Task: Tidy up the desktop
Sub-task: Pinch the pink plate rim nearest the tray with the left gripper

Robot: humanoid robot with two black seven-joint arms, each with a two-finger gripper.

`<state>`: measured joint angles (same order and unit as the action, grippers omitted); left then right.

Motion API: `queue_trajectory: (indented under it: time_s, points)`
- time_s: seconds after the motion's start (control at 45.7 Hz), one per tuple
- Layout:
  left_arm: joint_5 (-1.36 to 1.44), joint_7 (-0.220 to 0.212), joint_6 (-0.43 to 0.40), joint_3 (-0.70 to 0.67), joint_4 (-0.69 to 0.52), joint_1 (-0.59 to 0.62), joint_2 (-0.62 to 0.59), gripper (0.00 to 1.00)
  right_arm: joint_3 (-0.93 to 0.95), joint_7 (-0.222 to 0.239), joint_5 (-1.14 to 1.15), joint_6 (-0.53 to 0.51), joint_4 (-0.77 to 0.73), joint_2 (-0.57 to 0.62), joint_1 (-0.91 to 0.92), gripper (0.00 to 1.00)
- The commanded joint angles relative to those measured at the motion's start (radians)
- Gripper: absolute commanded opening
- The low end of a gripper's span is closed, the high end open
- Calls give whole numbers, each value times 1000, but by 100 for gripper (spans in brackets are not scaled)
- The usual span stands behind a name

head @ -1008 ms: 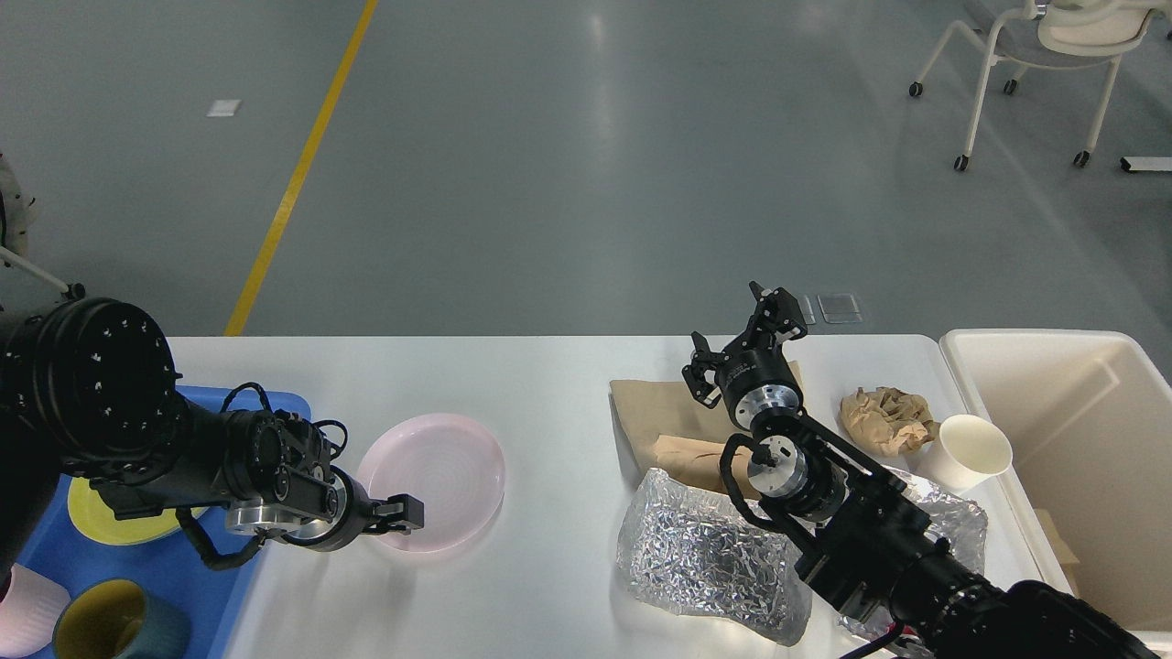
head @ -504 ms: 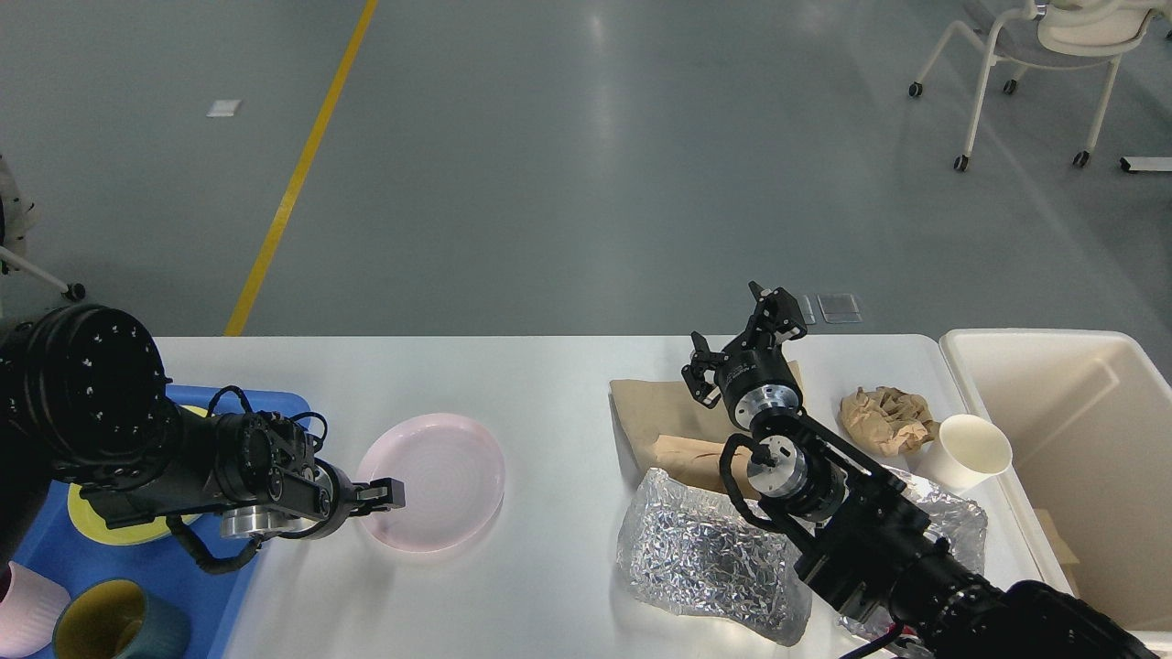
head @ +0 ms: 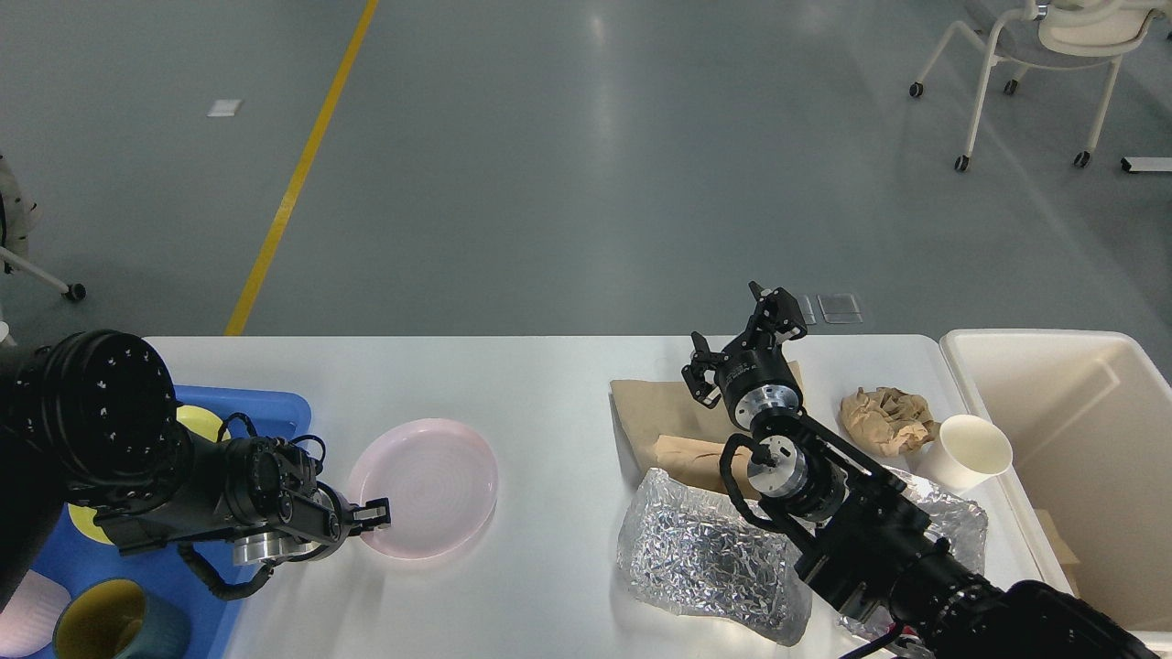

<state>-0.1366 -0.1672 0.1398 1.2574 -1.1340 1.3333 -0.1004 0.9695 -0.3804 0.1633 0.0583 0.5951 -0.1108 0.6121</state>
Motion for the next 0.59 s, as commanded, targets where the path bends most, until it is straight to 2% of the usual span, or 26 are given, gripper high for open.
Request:
queue_trajectory:
  time_s: [0.0, 0.153, 0.285, 0.35, 0.569]
  points:
    - [0, -14, 7, -10, 8, 0, -1, 66, 0, 0, -1, 0, 0, -1, 0, 100]
    - [0, -26, 9, -21, 10, 3, -1, 61, 0, 0, 1, 0, 0, 0, 0, 100]
    - [0, -57, 10, -24, 10, 0, 1, 51, 0, 0, -1, 0, 0, -1, 0, 100]
    - [0, -57, 10, -26, 10, -2, 4, 46, 0, 0, -1, 0, 0, 0, 0, 100]
    - [0, -60, 46, -35, 17, -5, 5, 44, 0, 0, -1, 0, 0, -1, 0, 100]
